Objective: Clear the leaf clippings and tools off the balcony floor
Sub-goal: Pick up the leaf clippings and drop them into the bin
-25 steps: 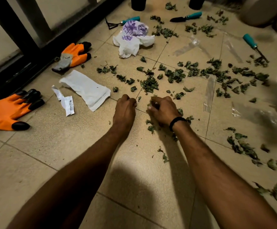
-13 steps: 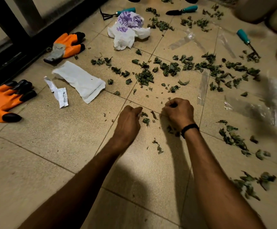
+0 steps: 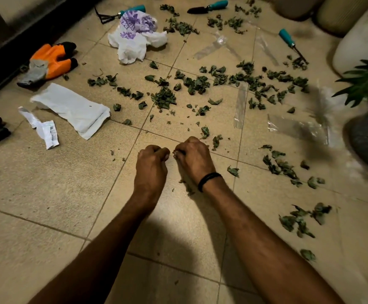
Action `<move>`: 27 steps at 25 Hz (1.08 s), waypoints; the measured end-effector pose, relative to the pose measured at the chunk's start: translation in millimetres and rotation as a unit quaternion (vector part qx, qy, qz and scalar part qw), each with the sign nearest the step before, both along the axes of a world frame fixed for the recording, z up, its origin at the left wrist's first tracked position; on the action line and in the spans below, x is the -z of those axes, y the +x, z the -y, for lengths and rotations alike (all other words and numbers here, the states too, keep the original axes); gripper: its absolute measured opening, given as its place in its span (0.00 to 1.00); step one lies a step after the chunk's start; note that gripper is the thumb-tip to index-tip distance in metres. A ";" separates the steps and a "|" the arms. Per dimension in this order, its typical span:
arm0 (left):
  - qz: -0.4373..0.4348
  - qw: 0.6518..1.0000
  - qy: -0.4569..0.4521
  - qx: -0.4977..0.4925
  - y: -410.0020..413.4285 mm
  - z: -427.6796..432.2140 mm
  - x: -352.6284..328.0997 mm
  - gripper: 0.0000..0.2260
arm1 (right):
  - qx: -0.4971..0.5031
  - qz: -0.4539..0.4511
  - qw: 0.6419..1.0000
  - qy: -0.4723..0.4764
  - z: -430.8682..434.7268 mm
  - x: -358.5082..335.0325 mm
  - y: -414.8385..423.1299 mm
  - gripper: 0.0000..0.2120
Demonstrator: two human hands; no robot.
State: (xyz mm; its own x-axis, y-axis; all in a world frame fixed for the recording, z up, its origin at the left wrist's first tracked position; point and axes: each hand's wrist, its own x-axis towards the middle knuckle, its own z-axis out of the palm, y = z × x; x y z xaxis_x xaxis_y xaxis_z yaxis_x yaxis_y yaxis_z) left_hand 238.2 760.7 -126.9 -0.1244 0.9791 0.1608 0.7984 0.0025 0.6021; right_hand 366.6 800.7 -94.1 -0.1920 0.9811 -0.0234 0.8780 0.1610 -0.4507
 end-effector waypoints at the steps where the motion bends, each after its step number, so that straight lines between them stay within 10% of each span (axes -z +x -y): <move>1: 0.028 1.000 0.007 -0.003 0.0 0.2 -4.5 0.08 | 0.025 -0.015 1.000 0.000 0.0 -4.8 5.0 0.08; 6: 0.092 0.994 -0.025 0.047 10.2 32.1 -17.1 0.08 | 0.217 -0.107 0.968 -0.070 7.5 -31.2 72.0 0.05; 17: 0.008 0.996 -0.052 0.072 40.3 79.3 4.7 0.17 | 0.089 -0.031 0.995 -0.037 44.8 10.4 36.3 0.16; 27: -0.031 0.998 -0.011 0.050 48.1 81.0 6.1 0.06 | 0.291 -0.131 0.947 0.023 46.8 -9.9 68.5 0.07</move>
State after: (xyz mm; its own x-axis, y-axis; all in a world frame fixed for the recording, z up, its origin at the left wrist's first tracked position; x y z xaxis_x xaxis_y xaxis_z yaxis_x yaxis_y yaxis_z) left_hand 286.4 679.8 -133.0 -0.0158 0.9897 0.1426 0.8308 -0.0663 0.5526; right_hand 435.1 753.9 -84.3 0.3892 0.9211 -0.0050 0.6826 -0.2921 -0.6698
